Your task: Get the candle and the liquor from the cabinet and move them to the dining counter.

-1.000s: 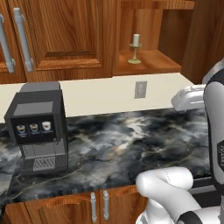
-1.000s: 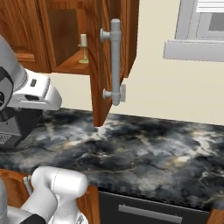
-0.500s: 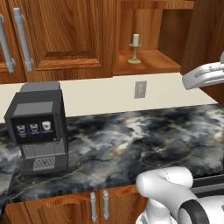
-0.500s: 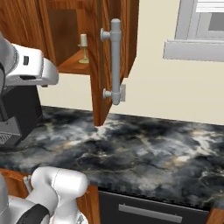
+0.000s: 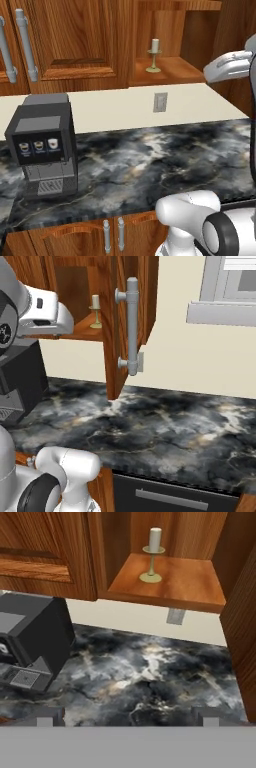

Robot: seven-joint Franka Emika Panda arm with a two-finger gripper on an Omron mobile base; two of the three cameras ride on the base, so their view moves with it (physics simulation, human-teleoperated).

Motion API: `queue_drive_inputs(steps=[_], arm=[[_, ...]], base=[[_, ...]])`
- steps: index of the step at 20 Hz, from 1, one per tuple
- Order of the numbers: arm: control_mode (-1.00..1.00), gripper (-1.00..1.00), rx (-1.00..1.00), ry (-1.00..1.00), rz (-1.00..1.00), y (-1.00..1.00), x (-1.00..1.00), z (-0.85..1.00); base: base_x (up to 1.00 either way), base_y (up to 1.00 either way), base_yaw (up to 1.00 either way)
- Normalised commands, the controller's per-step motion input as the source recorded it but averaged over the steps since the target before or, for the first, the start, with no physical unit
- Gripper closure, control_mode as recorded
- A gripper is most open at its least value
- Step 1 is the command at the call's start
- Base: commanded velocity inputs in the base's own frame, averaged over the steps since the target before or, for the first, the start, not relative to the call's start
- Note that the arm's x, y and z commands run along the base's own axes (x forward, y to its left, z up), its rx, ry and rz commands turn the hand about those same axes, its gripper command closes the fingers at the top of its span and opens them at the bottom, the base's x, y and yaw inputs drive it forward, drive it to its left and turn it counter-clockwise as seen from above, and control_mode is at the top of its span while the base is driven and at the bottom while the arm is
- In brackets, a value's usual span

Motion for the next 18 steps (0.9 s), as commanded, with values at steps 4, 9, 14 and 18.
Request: queue_drive_inputs(steps=[4, 9, 14, 18], arm=[[-1.00, -1.00, 0.00, -0.18, 0.00, -0.01, 0.30, 0.00], [-1.00, -1.00, 0.00, -0.19, 0.00, 0.00, 0.26, 0.00], [-1.00, -1.00, 0.00, -0.15, 0.00, 0.00, 0.36, 0.00], [-1.00, -1.00, 0.05, 0.00, 0.05, -0.05, 0.50, 0.00]], base=[[0.00, 0.00, 0.00], [0.00, 0.00, 0.00], [0.00, 0.00, 0.00], [0.00, 0.00, 0.00]])
